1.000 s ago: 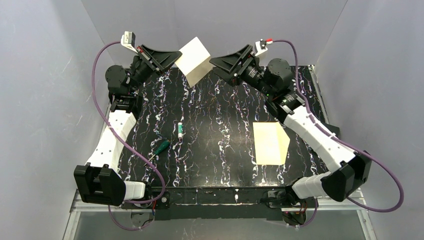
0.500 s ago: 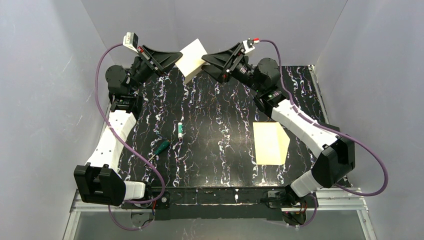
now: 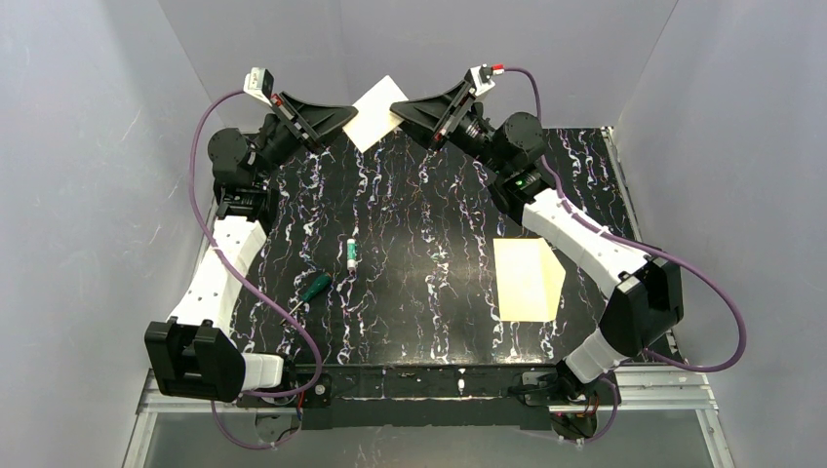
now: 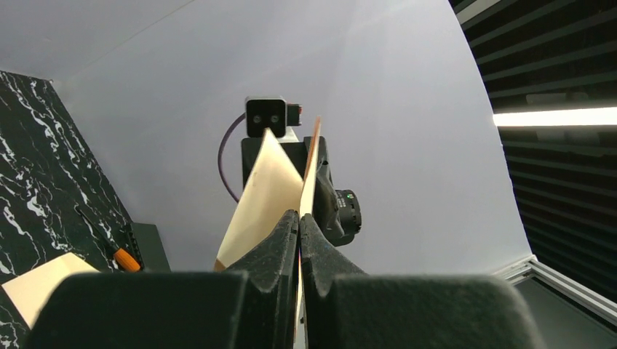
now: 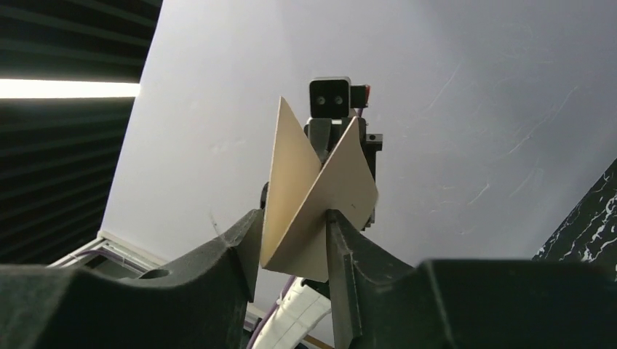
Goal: Place the letter into the envelope and seal it
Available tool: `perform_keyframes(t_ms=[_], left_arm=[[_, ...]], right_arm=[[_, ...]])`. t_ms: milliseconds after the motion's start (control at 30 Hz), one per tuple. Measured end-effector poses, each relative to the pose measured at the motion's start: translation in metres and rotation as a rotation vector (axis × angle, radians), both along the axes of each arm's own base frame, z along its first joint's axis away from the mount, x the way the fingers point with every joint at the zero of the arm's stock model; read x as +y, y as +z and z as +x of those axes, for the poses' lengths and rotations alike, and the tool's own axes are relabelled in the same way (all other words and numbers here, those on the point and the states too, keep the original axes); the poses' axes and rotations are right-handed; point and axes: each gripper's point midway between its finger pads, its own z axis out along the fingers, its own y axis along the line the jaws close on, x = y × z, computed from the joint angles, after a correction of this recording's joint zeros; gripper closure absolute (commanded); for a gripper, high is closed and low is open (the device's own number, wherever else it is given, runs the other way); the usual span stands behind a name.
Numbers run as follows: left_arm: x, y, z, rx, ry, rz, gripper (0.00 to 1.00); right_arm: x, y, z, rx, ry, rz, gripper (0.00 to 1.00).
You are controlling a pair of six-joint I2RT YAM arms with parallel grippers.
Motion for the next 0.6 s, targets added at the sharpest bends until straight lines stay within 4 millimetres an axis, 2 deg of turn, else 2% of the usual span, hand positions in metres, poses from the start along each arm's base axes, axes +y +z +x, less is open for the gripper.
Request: perform_keyframes(t_ms=[167,400,433,533,567,600], left_arm=[[0.0,-0.011,0.004,0.04,0.002,0.005,1.0],[0.0,-0.013,0.005,0.038,0.005,0.012,0.99],[0.0,-0.013,0.005,0.035,0.006,0.015,0.91],[0.0,-0.015,0.003,0.017,0.017,0.032,0.4],[0.001,-0.016,0.0,0.015,0.024,0.041,0.25],[0.002,-0.019,-0.002,0.018,0.036,0.048,0.15]], right_arm=[[0.0,0.0,-0.001,-0.032,-0.012,-0.014,0.64],[0.001,-0.008,0.002,-0.049,-0.035,-0.057,0.84],[0.001,-0.01,0.003,-0.05,-0.04,-0.068,0.88],[0.002,-0.018,0.006,-0.046,-0.059,-0.107,0.96],[0.001,-0.021,0.007,-0.045,-0.067,-0.123,0.98],[0.001,-0.023,0.008,-0.042,-0.077,-0.135,0.99]])
